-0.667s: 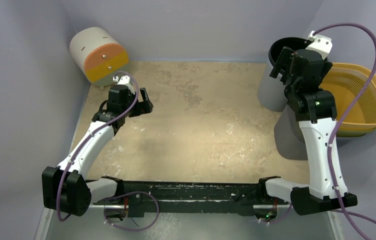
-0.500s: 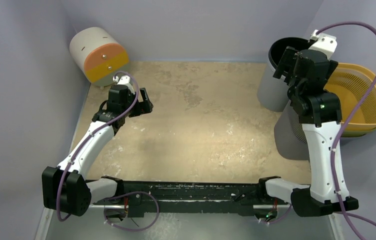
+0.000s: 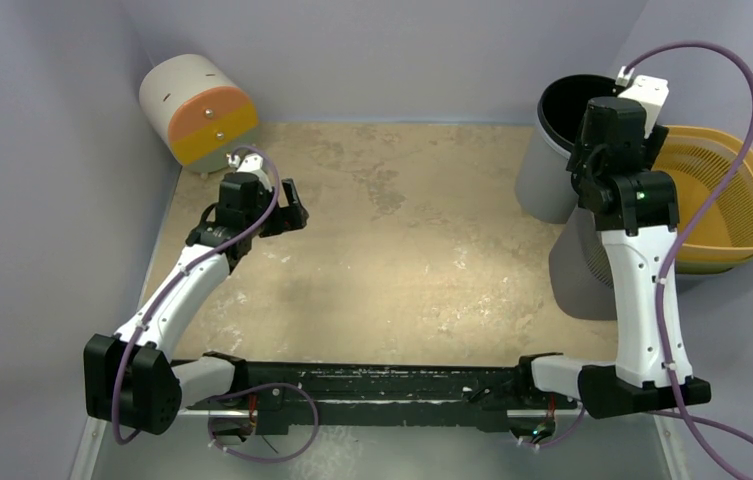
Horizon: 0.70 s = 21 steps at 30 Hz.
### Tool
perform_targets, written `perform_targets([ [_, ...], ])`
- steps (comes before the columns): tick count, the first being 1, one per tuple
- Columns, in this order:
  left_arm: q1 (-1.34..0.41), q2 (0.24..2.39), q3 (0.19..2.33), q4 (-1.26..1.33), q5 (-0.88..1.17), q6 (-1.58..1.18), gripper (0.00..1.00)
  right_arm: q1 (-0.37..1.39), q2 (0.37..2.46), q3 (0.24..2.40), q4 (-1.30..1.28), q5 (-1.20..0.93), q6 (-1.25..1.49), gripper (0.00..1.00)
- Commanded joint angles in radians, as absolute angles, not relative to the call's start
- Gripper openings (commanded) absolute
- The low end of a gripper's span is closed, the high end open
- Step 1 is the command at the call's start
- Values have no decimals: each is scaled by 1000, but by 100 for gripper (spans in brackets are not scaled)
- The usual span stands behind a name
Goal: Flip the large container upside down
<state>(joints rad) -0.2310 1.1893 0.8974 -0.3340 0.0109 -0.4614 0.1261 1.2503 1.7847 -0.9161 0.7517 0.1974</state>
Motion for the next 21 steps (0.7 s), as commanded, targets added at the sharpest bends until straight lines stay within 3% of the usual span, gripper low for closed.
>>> perform_targets([
  [1, -236, 1156, 892, -302, 8, -468, 92, 89, 1228, 1778, -898, 790, 180, 66],
  [6, -236, 1146, 880, -301, 8, -469, 92, 82, 1237, 1764, -889, 784, 183, 60],
  [10, -236, 1137, 870, -303, 6, -465, 92, 59, 1225, 1725, -861, 760, 178, 46],
  [21, -236, 1120, 860, -311, 2, -461, 92, 20, 1222, 1682, -819, 709, 170, 38],
])
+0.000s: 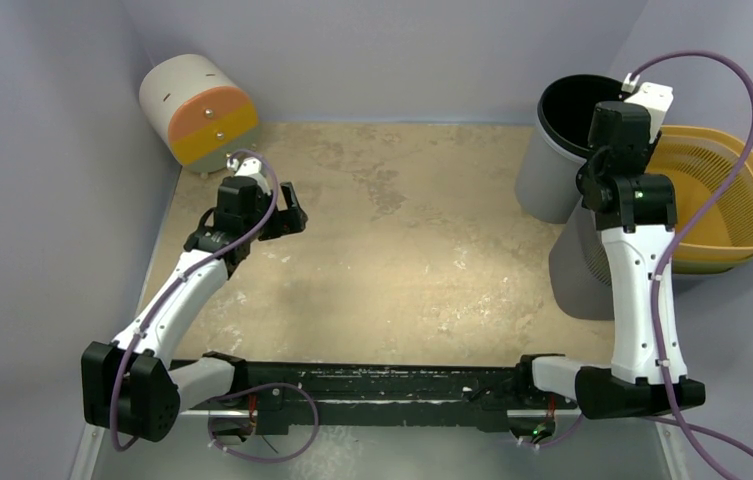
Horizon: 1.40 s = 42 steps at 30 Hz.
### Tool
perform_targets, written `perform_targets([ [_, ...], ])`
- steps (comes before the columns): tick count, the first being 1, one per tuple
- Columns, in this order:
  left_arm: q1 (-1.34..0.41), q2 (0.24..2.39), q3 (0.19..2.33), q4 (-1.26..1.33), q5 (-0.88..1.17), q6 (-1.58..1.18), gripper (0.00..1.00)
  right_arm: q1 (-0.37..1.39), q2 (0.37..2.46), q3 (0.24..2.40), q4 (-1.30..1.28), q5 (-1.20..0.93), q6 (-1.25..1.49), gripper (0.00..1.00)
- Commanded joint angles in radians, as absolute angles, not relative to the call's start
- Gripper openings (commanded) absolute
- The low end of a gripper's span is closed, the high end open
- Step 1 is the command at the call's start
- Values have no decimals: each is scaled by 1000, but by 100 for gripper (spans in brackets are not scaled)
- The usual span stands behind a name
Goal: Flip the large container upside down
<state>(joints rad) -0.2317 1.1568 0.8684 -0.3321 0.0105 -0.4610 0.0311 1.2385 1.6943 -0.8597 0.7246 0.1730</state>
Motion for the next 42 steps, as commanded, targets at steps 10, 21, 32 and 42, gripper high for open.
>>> perform_targets([
  [10, -236, 1107, 853, -324, -1, -455, 92, -7, 1227, 1622, -779, 650, 168, 38],
  [21, -235, 1086, 852, -347, -12, -444, 92, -19, 1242, 1582, -762, 614, 177, 48],
  [32, -236, 1079, 851, -354, -18, -440, 92, -24, 1244, 1579, -758, 606, 178, 32],
  [42, -236, 1078, 847, -357, -25, -440, 92, -25, 1302, 1830, -865, 624, 152, 0],
])
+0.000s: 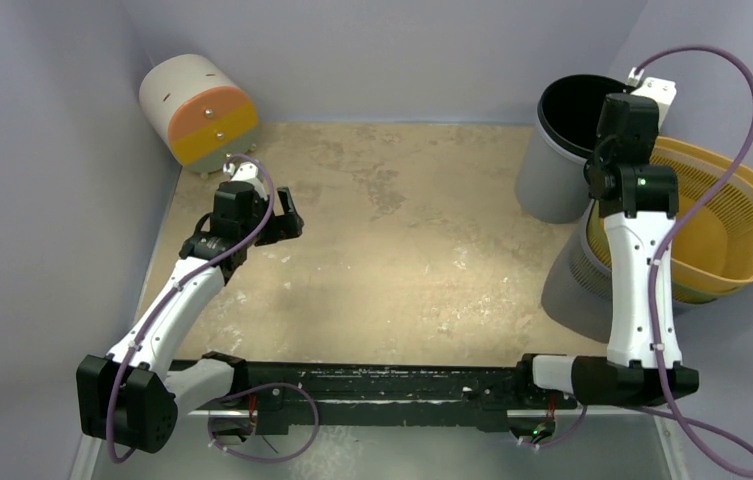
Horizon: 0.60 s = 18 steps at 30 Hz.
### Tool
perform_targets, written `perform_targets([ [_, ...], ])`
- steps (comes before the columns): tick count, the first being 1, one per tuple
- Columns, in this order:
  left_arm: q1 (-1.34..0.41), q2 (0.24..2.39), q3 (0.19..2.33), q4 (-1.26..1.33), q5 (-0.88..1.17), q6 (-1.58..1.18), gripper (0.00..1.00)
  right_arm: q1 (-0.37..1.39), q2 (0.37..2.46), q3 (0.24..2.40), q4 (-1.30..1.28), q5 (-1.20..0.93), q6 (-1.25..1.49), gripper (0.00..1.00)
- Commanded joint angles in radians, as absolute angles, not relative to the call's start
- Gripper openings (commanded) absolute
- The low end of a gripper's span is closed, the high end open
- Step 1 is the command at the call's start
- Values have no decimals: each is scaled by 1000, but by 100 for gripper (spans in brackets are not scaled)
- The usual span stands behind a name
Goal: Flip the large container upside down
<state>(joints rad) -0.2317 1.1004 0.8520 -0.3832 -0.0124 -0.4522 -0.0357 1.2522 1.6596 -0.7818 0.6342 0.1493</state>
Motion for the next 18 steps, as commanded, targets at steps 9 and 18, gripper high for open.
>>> perform_targets([
  [9, -236, 1075, 847, -351, -19, -446, 92, -25, 1436, 2313, -1017, 522, 215, 0],
  [18, -236, 1063, 838, -368, -34, -426, 92, -25, 1352, 2322, -917, 462, 268, 0],
])
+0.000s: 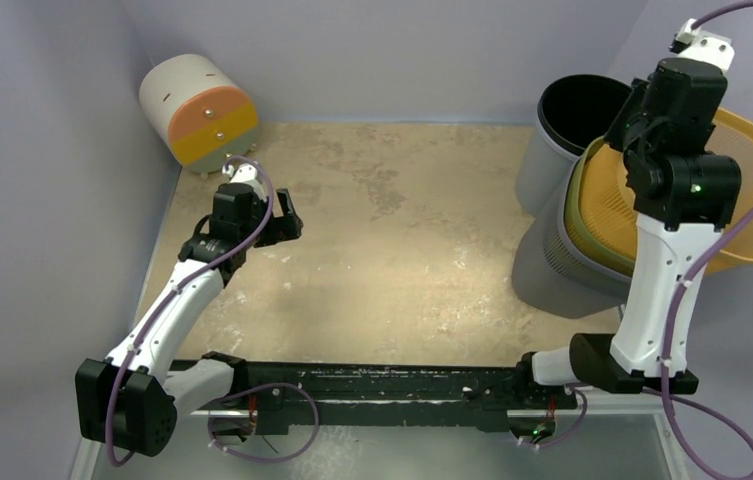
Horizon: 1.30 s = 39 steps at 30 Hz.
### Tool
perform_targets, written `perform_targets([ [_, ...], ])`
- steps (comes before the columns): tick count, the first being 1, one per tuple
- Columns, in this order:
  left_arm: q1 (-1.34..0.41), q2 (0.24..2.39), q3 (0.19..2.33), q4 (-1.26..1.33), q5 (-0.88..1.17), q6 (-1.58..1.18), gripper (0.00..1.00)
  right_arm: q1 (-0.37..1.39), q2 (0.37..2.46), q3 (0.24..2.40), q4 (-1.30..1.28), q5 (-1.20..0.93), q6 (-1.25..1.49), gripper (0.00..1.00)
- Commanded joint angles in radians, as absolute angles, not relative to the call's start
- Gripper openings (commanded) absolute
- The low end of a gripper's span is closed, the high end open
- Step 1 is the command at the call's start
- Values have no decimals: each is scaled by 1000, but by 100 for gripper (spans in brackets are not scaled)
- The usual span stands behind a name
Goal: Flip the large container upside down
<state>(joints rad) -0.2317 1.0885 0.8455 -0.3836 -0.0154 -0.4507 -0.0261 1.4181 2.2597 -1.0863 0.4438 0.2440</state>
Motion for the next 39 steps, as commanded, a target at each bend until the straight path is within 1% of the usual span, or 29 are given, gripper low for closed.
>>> perform_targets([
  [1, -236, 1064, 840, -368, -31, -426, 92, -25, 1343, 2334, -903, 467, 263, 0],
  [7, -236, 1072, 849, -364, -20, -436, 92, -25, 1245, 2352, -724, 435, 235, 0],
  [10, -236, 1068, 848, -366, -21, -436, 92, -25, 1265, 2445, -730, 405, 226, 0],
  [12, -236, 1065, 848, -369, -24, -437, 92, -25, 1266, 2465, -711, 377, 220, 0],
  [16, -236, 1061, 852, -375, -28, -436, 92, -25, 1194, 2401, -594, 332, 224, 0],
  [22, -235, 1062, 863, -380, -31, -435, 92, -25, 1172, 2452, -533, 267, 243, 0],
  [29, -236, 1058, 862, -385, -31, -437, 92, -25, 1096, 2390, -398, 197, 278, 0],
  [34, -236, 1045, 870, -385, -32, -441, 92, -25, 1084, 2332, -336, 66, 324, 0],
  [39, -236, 1017, 898, -400, -46, -439, 92, -25, 1107, 2300, -246, -139, 378, 0],
])
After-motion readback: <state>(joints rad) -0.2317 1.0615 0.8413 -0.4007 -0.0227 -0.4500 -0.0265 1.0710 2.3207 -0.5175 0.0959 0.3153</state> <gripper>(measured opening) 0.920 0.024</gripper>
